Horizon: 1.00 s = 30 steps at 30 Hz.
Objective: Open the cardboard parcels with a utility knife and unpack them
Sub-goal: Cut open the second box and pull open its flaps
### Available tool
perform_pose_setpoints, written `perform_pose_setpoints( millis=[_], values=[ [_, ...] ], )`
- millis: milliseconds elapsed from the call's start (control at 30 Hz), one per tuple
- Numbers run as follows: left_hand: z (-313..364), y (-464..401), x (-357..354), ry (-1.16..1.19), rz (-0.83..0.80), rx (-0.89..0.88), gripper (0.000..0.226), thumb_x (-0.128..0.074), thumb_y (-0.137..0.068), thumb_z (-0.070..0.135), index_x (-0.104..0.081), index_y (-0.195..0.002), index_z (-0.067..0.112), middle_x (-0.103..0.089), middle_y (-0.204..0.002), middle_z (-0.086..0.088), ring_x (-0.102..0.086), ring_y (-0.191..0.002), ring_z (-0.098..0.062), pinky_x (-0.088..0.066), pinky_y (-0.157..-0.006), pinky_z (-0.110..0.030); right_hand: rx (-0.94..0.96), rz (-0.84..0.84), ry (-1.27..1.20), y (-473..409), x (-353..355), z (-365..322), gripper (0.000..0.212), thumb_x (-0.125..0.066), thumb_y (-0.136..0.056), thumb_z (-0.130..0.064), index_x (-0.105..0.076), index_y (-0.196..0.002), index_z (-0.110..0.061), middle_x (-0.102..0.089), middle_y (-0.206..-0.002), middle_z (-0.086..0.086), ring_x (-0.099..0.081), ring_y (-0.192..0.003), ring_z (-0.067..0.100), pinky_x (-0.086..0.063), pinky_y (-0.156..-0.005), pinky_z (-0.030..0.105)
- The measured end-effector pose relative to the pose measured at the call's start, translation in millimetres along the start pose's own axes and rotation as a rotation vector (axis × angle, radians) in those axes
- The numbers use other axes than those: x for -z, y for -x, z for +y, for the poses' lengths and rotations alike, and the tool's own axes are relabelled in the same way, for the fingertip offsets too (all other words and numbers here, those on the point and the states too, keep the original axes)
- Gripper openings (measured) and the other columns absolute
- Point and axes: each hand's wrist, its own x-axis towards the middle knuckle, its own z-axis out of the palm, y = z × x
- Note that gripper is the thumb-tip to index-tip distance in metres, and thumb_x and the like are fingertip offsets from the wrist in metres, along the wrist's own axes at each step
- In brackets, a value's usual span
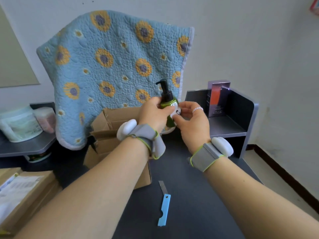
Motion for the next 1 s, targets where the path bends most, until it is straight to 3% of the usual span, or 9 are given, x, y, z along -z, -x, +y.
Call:
perform_pose_setpoints(
  millis=[233,367,633,800,933,1000],
  values=[
    [-5,-43,-63,-0.234,-0.1,0.019,0.033,-0.064,-0.085,0.02,-0.06,-0.116,0.009,-0.067,-0.111,-0.016,-0.061,-0.102,-0.034,-0.05,-0.087,-0.04,-0.092,0.005,0.278,-35,23,31,0.04,-0.05,-0.089,-0.008,-0.055,-0.128,-0.017,-0.06,-0.123,0.01,-0.057,-0.111,0.024,-0.045,-0.093,0.031],
    [-20,-58,-89,-0.239,-0.158,0.05,0.034,-0.063,-0.086,0.017,-0.06,-0.118,0.006,-0.065,-0.115,-0.017,-0.059,-0.108,-0.033,-0.047,-0.095,-0.043,-0.161,-0.042,0.333,-49,29,44,0.038,-0.043,-0.092,-0.007,-0.055,-0.126,-0.017,-0.059,-0.125,0.011,-0.057,-0.11,0.027,-0.043,-0.086,0.027],
    [-31,-88,-116,-0.38,-0.123,0.066,0.041,-0.058,-0.087,0.027,-0.055,-0.127,0.019,-0.052,-0.129,-0.016,-0.055,-0.111,-0.034,-0.042,-0.101,-0.04,-0.2,-0.065,0.302,-76,27,58,0.036,-0.044,-0.09,-0.004,-0.054,-0.124,-0.013,-0.063,-0.118,0.011,-0.06,-0.105,0.027,-0.046,-0.083,0.03],
    [-33,-95,-123,-0.313,-0.085,0.076,0.042,-0.057,-0.087,0.014,-0.052,-0.129,0.016,-0.057,-0.124,-0.016,-0.056,-0.111,-0.032,-0.044,-0.098,-0.043,-0.207,-0.064,0.286,-84,27,62,0.035,-0.045,-0.089,-0.002,-0.053,-0.123,-0.008,-0.062,-0.117,0.014,-0.06,-0.103,0.029,-0.047,-0.085,0.034],
    [-34,-94,-124,-0.253,-0.083,0.109,0.044,-0.048,-0.089,0.002,-0.046,-0.132,0.01,-0.058,-0.128,-0.014,-0.052,-0.119,-0.029,-0.041,-0.103,-0.038,-0.223,-0.062,0.312,-85,25,62,0.037,-0.042,-0.093,-0.005,-0.049,-0.129,-0.006,-0.056,-0.125,0.016,-0.054,-0.113,0.03,-0.042,-0.088,0.031],
    [-33,-91,-122,-0.254,-0.111,0.105,0.043,-0.043,-0.09,-0.001,-0.046,-0.132,0.008,-0.057,-0.13,-0.014,-0.051,-0.122,-0.029,-0.04,-0.103,-0.035,-0.253,-0.074,0.284,-84,25,61,0.04,-0.042,-0.093,-0.005,-0.046,-0.133,-0.007,-0.055,-0.129,0.016,-0.053,-0.117,0.03,-0.043,-0.096,0.032]
  ],
)
